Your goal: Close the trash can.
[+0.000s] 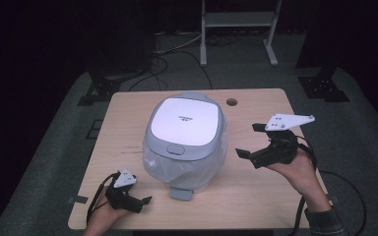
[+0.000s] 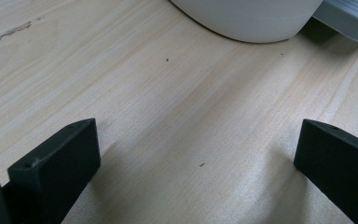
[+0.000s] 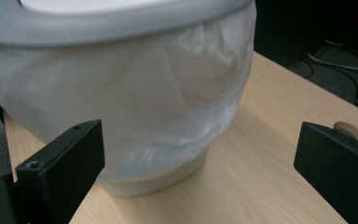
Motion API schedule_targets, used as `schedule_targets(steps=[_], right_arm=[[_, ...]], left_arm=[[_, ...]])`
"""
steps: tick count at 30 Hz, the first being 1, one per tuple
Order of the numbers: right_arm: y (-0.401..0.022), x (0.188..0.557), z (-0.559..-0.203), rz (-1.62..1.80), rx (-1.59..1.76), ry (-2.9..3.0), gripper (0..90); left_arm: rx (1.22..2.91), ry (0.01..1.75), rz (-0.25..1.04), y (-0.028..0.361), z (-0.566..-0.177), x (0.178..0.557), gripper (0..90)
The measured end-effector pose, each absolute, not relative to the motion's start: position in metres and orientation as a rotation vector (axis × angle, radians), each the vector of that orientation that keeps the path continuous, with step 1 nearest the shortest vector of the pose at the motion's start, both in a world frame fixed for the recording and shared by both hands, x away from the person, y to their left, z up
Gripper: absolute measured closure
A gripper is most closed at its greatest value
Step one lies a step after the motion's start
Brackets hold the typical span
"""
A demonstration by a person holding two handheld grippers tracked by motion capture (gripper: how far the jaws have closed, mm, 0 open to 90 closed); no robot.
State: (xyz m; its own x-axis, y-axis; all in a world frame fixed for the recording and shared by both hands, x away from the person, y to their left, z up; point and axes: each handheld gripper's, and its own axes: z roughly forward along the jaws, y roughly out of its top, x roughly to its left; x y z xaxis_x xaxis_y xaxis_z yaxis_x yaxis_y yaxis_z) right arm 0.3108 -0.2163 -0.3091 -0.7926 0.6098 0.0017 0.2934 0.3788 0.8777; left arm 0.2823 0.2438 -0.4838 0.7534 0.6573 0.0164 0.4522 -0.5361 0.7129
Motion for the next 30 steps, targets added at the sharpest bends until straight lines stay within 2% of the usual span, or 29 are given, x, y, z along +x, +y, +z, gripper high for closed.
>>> schedule_targets(steps=[30], right_arm=[[-0.252,0.284,-0.42,1.201,0.977,2.314,0.0]], left_arm=[[2.227,0.83,0.367,0.244,-0.484,0.282,0.0]])
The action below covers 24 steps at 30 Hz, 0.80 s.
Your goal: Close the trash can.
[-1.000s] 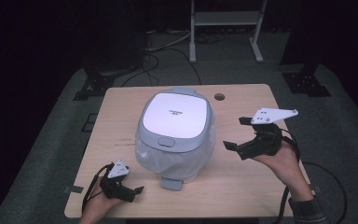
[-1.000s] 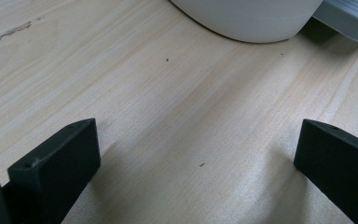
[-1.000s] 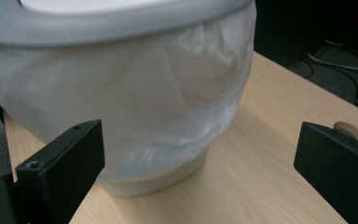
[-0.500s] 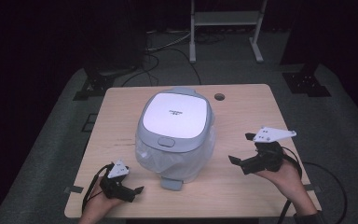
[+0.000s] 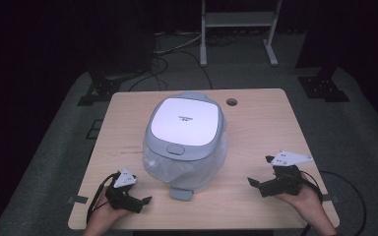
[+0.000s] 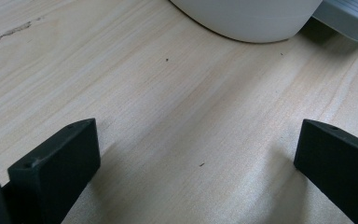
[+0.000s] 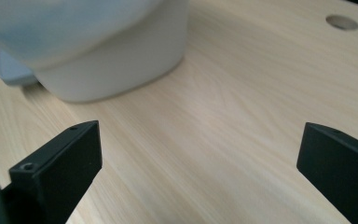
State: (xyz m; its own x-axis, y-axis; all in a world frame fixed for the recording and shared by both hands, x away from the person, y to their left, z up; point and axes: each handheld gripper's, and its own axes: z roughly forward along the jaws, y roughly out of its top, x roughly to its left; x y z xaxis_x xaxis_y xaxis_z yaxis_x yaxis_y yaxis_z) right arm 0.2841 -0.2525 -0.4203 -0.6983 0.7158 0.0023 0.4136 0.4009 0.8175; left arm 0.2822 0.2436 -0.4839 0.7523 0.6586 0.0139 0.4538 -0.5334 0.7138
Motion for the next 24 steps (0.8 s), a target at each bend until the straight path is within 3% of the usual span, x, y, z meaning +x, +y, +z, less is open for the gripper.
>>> schedule_targets(steps=[24], right_arm=[[-0.272,0.279,-0.488,0.999,1.102,2.411,0.0]], left_arm=[[2.23,0.825,0.367,0.244,-0.484,0.282,0.0]])
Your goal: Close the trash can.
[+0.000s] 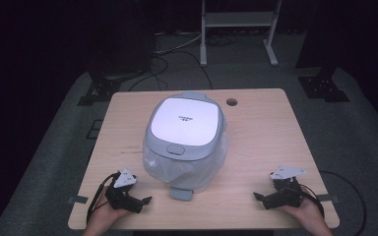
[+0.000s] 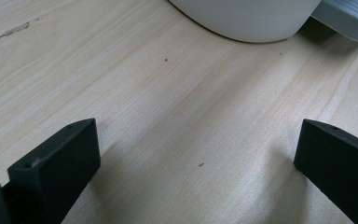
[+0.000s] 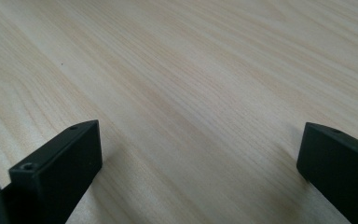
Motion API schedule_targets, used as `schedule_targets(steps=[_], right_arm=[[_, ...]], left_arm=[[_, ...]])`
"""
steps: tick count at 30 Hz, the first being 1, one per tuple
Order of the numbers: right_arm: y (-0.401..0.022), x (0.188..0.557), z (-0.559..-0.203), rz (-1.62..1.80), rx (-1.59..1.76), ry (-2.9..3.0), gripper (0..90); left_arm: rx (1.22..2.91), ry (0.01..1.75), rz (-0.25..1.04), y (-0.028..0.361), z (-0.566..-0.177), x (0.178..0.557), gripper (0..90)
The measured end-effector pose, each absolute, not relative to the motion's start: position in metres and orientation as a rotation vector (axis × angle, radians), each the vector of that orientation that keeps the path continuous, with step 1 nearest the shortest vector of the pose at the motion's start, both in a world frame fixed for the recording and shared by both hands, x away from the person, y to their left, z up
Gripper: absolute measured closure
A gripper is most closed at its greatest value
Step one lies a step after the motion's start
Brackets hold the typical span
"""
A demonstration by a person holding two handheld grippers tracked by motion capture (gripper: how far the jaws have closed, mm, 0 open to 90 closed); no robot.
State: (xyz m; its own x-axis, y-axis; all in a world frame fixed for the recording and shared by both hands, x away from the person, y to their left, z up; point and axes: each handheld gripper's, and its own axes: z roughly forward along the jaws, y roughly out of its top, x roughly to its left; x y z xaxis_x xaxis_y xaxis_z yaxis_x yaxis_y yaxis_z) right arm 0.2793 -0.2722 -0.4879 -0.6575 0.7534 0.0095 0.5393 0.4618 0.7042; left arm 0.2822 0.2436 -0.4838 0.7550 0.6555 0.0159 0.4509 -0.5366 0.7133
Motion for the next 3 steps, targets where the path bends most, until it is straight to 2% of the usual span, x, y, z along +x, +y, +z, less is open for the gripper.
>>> schedule_targets(steps=[3], right_arm=[[-0.2733,0.2793,-0.4886,1.009,1.097,2.406,0.0]], left_arm=[[2.23,0.824,0.366,0.2435,-0.4838,0.2822,0.0]])
